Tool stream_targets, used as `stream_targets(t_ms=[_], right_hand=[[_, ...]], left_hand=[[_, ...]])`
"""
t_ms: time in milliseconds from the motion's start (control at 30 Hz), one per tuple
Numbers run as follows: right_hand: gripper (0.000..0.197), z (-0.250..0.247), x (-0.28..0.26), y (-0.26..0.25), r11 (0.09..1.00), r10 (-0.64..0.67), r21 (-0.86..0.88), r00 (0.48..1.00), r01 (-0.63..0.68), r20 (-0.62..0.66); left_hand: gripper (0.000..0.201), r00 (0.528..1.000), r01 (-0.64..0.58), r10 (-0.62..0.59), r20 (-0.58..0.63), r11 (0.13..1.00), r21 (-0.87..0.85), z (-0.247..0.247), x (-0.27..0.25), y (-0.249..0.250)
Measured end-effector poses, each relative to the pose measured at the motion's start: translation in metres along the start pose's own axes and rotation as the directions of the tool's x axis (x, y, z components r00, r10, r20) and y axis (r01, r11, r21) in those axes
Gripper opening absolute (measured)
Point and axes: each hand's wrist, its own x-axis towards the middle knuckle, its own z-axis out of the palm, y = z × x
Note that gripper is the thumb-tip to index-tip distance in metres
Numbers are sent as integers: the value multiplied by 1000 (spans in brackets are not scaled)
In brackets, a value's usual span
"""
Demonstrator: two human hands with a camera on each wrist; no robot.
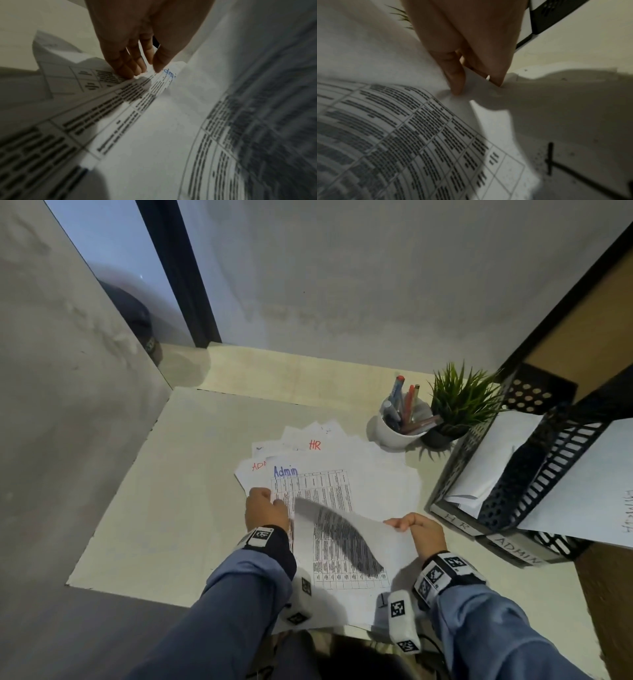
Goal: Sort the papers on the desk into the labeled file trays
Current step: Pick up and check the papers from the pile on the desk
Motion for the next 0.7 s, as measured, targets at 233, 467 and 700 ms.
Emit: stream_targets(t_ms=[233, 467, 700], right_hand=[[34, 0, 3, 3, 995, 63, 73, 993, -71, 101], [31, -1, -6, -2, 987, 52, 145, 992, -68, 113], [33, 0, -9, -1, 999, -15, 39, 998, 13, 61]], left_hand=[[32, 988, 49, -58, 146, 997, 61, -1, 0, 4], [30, 980, 20, -45, 191, 991, 131, 1, -10, 9], [20, 956, -158, 150, 251, 987, 11, -5, -12, 8]])
